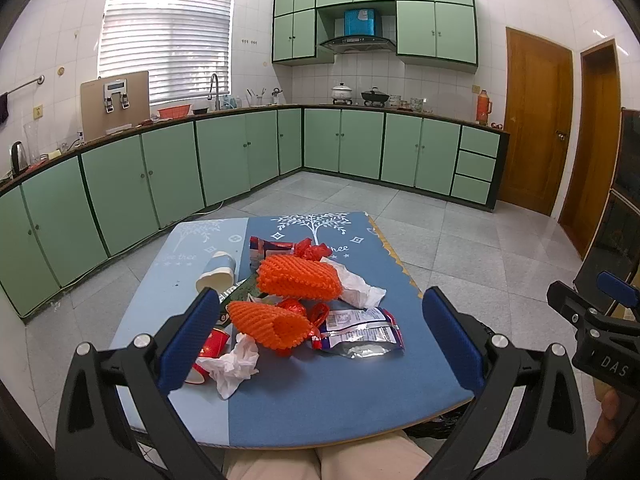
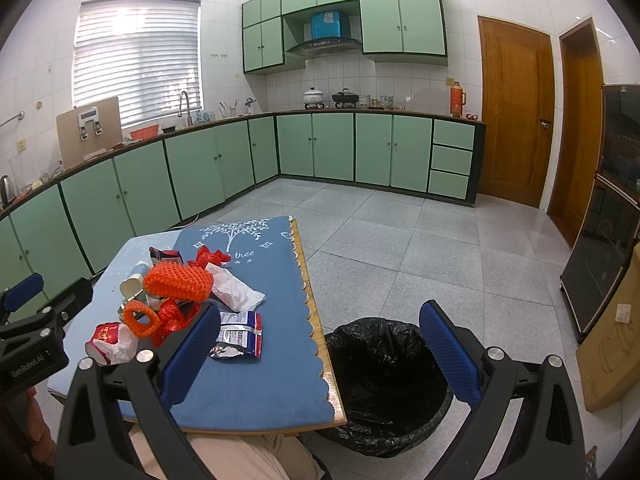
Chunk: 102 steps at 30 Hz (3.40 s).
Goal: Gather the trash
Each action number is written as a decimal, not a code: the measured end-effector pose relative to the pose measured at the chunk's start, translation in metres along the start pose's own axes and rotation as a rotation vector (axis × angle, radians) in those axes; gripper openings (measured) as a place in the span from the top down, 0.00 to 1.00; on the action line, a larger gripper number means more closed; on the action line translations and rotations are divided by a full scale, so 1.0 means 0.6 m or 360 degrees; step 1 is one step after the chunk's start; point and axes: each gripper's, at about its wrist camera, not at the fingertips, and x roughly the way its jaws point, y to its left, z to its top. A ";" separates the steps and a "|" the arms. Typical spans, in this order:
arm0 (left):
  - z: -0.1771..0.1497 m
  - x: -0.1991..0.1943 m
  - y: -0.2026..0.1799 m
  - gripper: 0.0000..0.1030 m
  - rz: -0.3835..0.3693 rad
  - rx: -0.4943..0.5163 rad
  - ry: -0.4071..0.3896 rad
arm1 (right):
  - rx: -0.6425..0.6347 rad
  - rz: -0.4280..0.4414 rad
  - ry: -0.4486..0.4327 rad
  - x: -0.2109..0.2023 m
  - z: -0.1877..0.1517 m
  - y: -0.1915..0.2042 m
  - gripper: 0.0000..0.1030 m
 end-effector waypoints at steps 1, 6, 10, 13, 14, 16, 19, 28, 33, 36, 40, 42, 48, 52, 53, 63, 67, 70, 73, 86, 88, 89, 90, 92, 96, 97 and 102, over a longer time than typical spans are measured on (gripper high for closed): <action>0.000 0.000 0.000 0.05 0.0000 0.0000 0.0000 | 0.0000 0.0001 0.0000 0.000 0.000 0.000 0.06; 0.000 -0.001 0.001 0.05 0.0001 0.0002 0.0001 | 0.0001 0.0001 0.0000 0.000 0.001 0.000 0.06; 0.001 -0.005 0.004 0.05 0.0002 -0.0001 0.0001 | 0.0002 0.0001 0.0001 0.000 0.001 0.000 0.06; 0.002 -0.007 0.008 0.05 0.0002 -0.0001 0.0002 | 0.0002 0.0001 0.0001 0.001 0.001 0.000 0.06; 0.000 0.000 -0.001 0.05 0.0002 0.0004 0.0000 | 0.0002 0.0001 0.0001 0.001 0.001 0.000 0.06; 0.000 -0.001 0.000 0.05 0.0002 0.0003 0.0001 | 0.0002 0.0000 0.0000 0.001 0.001 0.001 0.06; -0.001 0.000 -0.001 0.05 0.0002 0.0004 0.0001 | 0.0002 0.0001 0.0002 0.001 0.001 0.001 0.06; -0.001 -0.001 -0.001 0.05 0.0001 0.0004 0.0001 | 0.0004 0.0002 0.0005 0.002 0.001 0.001 0.06; -0.001 0.001 -0.001 0.05 0.0001 0.0005 0.0001 | 0.0004 0.0002 0.0005 0.002 0.001 0.002 0.06; -0.001 0.001 -0.001 0.05 0.0002 0.0006 0.0001 | 0.0005 0.0002 0.0004 0.002 0.001 0.002 0.06; -0.001 0.000 -0.001 0.05 0.0002 0.0006 0.0001 | 0.0005 0.0002 0.0005 0.003 0.001 0.003 0.06; -0.001 0.001 -0.001 0.05 0.0002 0.0006 0.0001 | 0.0004 0.0002 0.0006 0.003 0.001 0.003 0.06; -0.001 0.001 -0.001 0.05 0.0002 0.0007 0.0001 | 0.0006 0.0000 0.0005 0.004 0.001 0.003 0.06; -0.001 0.001 -0.001 0.05 0.0002 0.0008 0.0002 | 0.0005 0.0001 0.0005 0.004 0.001 0.003 0.06; -0.001 0.000 -0.001 0.05 0.0003 0.0008 0.0003 | 0.0005 0.0000 0.0004 0.004 0.001 0.003 0.06; 0.000 -0.004 0.011 0.05 0.0010 -0.0003 0.0020 | 0.0005 0.0001 0.0006 0.007 0.002 0.006 0.06; -0.002 0.007 0.014 0.05 0.0020 -0.0006 0.0031 | 0.0002 0.0006 0.0005 0.009 0.001 0.009 0.06; -0.002 0.014 0.029 0.05 0.0051 -0.0020 0.0031 | -0.0001 0.0017 0.0013 0.019 0.008 0.005 0.06; -0.005 0.027 0.052 0.05 0.0122 -0.0027 0.0028 | -0.0004 0.0043 0.0015 0.038 0.004 0.021 0.06; -0.027 0.118 0.168 0.05 0.0378 -0.0064 0.0082 | -0.0120 0.0337 0.0063 0.191 0.012 0.139 0.20; -0.030 0.133 0.181 0.05 0.0389 -0.0080 0.0102 | -0.0137 0.0411 0.0092 0.228 0.012 0.168 0.22; -0.031 0.141 0.190 0.05 0.0392 -0.0091 0.0112 | -0.0142 0.0445 0.0107 0.243 0.012 0.181 0.22; -0.032 0.146 0.195 0.05 0.0390 -0.0097 0.0115 | -0.0148 0.0477 0.0126 0.259 0.010 0.193 0.22; -0.035 0.156 0.205 0.05 0.0394 -0.0098 0.0127 | -0.0169 0.0533 0.0166 0.289 0.008 0.217 0.22; -0.042 0.171 0.223 0.05 0.0381 -0.0127 0.0149 | -0.0186 0.0616 0.0268 0.348 0.003 0.256 0.22; -0.043 0.175 0.227 0.05 0.0377 -0.0137 0.0157 | -0.0187 0.0622 0.0284 0.357 0.002 0.261 0.22; -0.053 0.196 0.230 0.05 0.0357 -0.0167 0.0193 | -0.0227 0.0675 0.0394 0.401 -0.009 0.288 0.40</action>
